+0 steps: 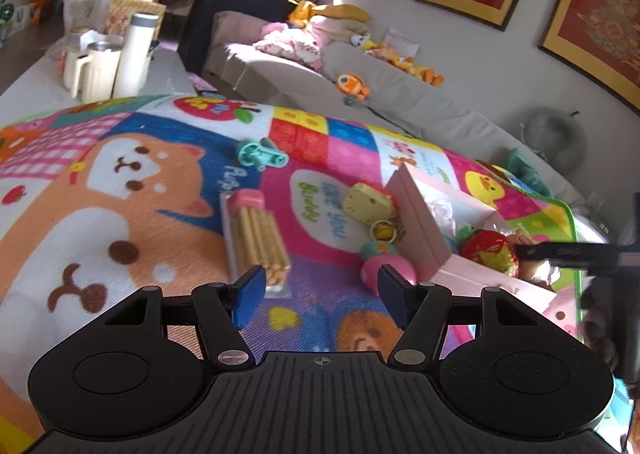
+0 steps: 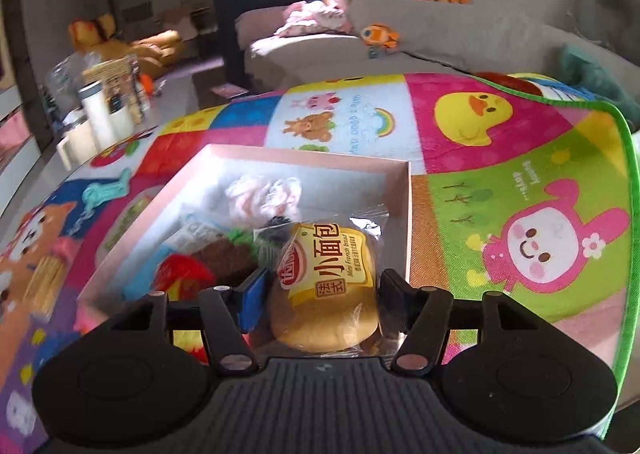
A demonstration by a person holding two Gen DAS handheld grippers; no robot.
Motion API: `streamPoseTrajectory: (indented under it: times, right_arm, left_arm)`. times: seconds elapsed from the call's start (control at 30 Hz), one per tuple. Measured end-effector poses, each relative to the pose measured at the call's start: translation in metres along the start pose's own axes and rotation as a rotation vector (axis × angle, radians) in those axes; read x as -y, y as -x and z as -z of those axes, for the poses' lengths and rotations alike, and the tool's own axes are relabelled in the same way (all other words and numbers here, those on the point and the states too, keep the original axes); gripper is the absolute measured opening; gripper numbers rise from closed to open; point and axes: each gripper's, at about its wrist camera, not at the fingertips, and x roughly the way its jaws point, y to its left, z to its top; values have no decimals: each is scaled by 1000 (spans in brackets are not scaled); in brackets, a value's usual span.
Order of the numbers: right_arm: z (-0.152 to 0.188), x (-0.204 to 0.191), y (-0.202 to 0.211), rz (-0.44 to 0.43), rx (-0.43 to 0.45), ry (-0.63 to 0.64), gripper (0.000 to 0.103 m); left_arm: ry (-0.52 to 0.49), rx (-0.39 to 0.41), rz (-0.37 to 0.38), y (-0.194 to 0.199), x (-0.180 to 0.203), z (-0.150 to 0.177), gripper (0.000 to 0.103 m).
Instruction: Organize objects
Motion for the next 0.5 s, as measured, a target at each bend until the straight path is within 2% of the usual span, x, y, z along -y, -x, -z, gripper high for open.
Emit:
streamPoseTrajectory:
  times: [0.13,0.23,0.27,0.3,0.37,0.43,0.5]
  right_arm:
    - [-16,5,27,-51,69,-48,65]
    - [-24,4,17,-86,21,-114,61]
    - [-22,4,7,-78,-16,-135,54]
    - [-18,3,-1,-57,-36,-155,54]
    - [-11,0,-8,-2,-17,-137,54]
    - [-9,-1,-7,10,-19,-145,53]
    - [-8,-7,-2,50,-21,-115,46]
  left_arm:
    - [31,10,6,0,-11,3,67]
    - [60,22,5,-3,-18,3,67]
    - [69,28,-2,-4,-21,4,67]
    - [76,29,-6,-4,-24,4,67]
    - [79,24,-10,-6,-29,3,67]
    - [70,34,-24,-7,-33,1,67]
    - [65,52,-51,-9,-39,-1,67]
